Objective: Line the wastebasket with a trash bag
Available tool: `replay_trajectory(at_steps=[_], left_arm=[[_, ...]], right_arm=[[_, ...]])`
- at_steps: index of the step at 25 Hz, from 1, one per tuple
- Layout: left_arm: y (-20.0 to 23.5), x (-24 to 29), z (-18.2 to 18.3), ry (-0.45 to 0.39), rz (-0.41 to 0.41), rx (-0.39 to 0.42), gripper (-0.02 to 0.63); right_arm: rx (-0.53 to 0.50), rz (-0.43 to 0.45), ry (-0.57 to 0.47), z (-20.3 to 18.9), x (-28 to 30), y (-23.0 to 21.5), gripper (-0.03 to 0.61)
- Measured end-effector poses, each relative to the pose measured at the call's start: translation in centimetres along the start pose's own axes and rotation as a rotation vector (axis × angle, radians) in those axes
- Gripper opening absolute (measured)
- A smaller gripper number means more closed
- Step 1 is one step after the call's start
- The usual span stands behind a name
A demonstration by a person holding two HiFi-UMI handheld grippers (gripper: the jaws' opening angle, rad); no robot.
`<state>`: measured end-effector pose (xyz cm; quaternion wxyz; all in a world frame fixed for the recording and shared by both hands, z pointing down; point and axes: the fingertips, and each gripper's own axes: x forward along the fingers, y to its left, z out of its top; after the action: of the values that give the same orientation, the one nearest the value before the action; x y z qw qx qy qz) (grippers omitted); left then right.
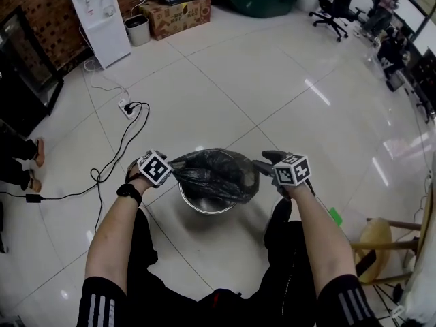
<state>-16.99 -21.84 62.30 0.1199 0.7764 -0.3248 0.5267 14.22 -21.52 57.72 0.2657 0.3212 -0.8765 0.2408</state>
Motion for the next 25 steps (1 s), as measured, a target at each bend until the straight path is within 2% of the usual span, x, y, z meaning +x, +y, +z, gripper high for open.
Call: replay_trajectory(at_steps=[2, 4, 6, 9, 12, 15, 18, 20, 21, 22, 25], left_arm=[[-1.5, -1.9, 0.8, -0.036, 0.007, 0.080, 0.101], [-3.2, -3.1, 0.9, -0.038, 0.008, 0.154, 0.122], [-4.2, -3.4, 0.3, -0.022, 0.009, 0.184, 0.124], [-4.6, -3.1, -1.1, -0.015, 0.005, 0.149, 0.123], [-5.1, -2.9, -1.5, -0.032, -0.012, 0.116, 0.123], [-5.0, -3.0, -0.7, -0.058, -0.008, 0.105, 0.123], [-5.1, -2.9, 0.2, -0.075, -0.004, 0.108, 0.123], [-5.4, -2.5, 0.4, -0.069, -0.011, 0.127, 0.124], [-5.5, -2.2, 0.4, -0.065, -0.013, 0.133, 0.124], [-5.4, -1.9, 0.4, -0.062, -0.014, 0.133, 0.124], [-4.8, -1.2, 0.5, -0.057, -0.009, 0.122, 0.123]], right_arm=[[-0.092, 0.021, -0.012, 1.4, -0.4, 2.5, 0.236], [-0.172, 0.051, -0.022, 2.1, -0.4, 5.5, 0.236], [-0.253, 0.081, -0.008, 1.9, 0.1, 8.9, 0.236], [-0.396, 0.121, 0.037, 0.2, 1.4, 14.2, 0.235], [-0.537, 0.125, 0.100, -2.1, 2.6, 18.1, 0.235], [-0.665, 0.074, 0.181, -5.0, 4.2, 19.3, 0.235], [-0.792, -0.022, 0.259, -7.4, 5.5, 18.4, 0.210], [-0.841, -0.079, 0.285, -8.2, 6.0, 17.7, 0.145], [-0.847, -0.095, 0.285, -8.3, 6.1, 17.5, 0.062], [-0.840, -0.100, 0.276, -8.1, 6.1, 17.4, 0.006], [-0.771, -0.049, 0.216, -7.2, 5.4, 18.4, 0.006]])
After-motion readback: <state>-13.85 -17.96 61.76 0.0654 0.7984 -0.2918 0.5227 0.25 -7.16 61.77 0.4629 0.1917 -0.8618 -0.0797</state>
